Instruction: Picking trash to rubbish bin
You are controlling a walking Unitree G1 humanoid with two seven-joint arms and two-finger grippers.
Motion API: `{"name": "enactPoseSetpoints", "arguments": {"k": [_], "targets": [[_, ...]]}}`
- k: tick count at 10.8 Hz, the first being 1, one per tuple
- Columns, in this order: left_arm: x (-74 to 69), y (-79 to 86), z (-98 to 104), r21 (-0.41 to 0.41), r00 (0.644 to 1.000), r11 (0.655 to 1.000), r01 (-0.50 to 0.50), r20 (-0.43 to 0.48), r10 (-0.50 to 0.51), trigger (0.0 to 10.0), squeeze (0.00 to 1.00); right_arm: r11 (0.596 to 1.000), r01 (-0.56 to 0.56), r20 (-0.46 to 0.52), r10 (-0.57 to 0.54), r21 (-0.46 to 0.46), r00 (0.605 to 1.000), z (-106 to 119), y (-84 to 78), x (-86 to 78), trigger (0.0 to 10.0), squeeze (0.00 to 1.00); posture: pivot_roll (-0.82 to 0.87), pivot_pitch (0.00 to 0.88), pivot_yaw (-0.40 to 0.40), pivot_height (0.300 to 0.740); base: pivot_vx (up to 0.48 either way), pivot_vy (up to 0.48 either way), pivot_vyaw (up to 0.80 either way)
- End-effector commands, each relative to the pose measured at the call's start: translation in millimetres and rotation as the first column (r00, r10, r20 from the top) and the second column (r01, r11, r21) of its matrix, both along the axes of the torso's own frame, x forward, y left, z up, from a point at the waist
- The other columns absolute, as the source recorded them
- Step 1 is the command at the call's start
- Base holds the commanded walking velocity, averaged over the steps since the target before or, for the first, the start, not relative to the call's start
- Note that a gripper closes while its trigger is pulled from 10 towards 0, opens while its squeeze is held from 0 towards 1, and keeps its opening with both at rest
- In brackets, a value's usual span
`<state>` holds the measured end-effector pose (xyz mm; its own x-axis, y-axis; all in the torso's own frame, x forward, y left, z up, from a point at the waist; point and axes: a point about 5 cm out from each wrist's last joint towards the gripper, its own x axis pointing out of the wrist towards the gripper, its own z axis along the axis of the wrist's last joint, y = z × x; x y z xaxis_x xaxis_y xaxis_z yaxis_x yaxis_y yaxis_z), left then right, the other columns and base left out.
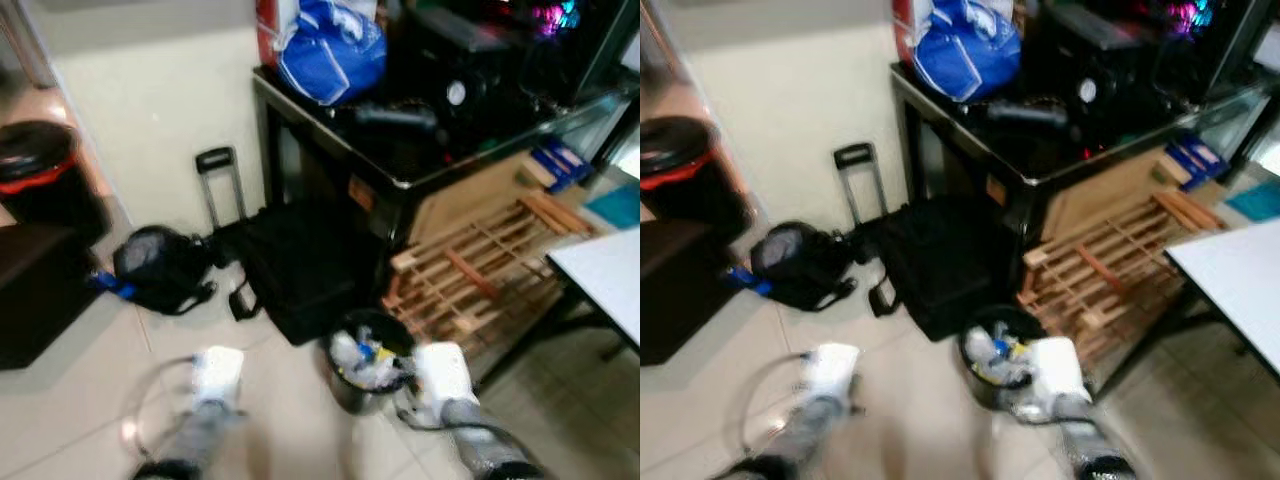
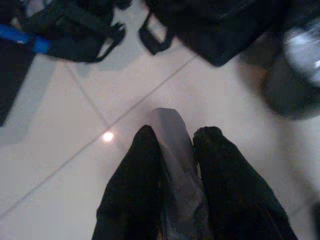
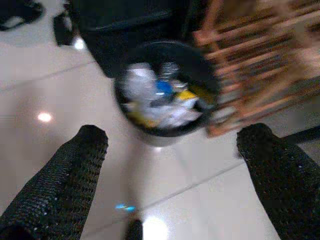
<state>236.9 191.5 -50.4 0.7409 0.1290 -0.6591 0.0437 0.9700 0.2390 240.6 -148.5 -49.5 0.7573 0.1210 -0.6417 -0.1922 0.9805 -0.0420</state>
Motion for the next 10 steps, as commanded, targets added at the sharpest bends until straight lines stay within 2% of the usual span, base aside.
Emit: {"name": "enactPoseSetpoints", "arguments": {"k": [1, 3, 5, 10], "targets": [[4.1, -12.3, 1.4, -0.022, 1.000, 0.999, 0.024, 0.013, -0.024, 10.0, 0.00, 0.999, 0.027, -0.010, -0.027, -0.025, 1.000, -0.3, -15.1, -0.9, 10.0, 0.00, -0.02, 0.048, 0.007, 0.740, 0.405, 0.000, -0.80], [4.2, -12.7, 1.4, -0.022, 1.000, 0.999, 0.026, 0.013, -0.026, 10.0, 0.00, 0.999, 0.031, -0.007, -0.031, -0.028, 0.999, -0.1, -16.0, -0.7, 10.0, 0.00, -0.02, 0.051, 0.007, 0.740, 0.405, 0.000, -0.68], [4.4, -12.8, 1.5, -0.022, 0.999, 0.999, 0.029, 0.013, -0.029, 10.0, 0.00, 0.999, 0.027, -0.003, -0.027, -0.035, 1.000, 0.4, -15.8, -0.2, 10.0, 0.00, -0.02, 0.054, 0.007, 0.740, 0.401, 0.000, 0.00], [8.1, -17.8, 4.5, -0.066, 0.998, 0.997, 0.051, 0.046, -0.048, 10.0, 0.00, 0.999, 0.029, 0.002, -0.029, -0.033, 1.000, 1.7, -15.7, 1.8, 10.0, 0.00, -0.02, 0.060, 0.007, 0.740, 0.000, 0.000, 0.00]]}}
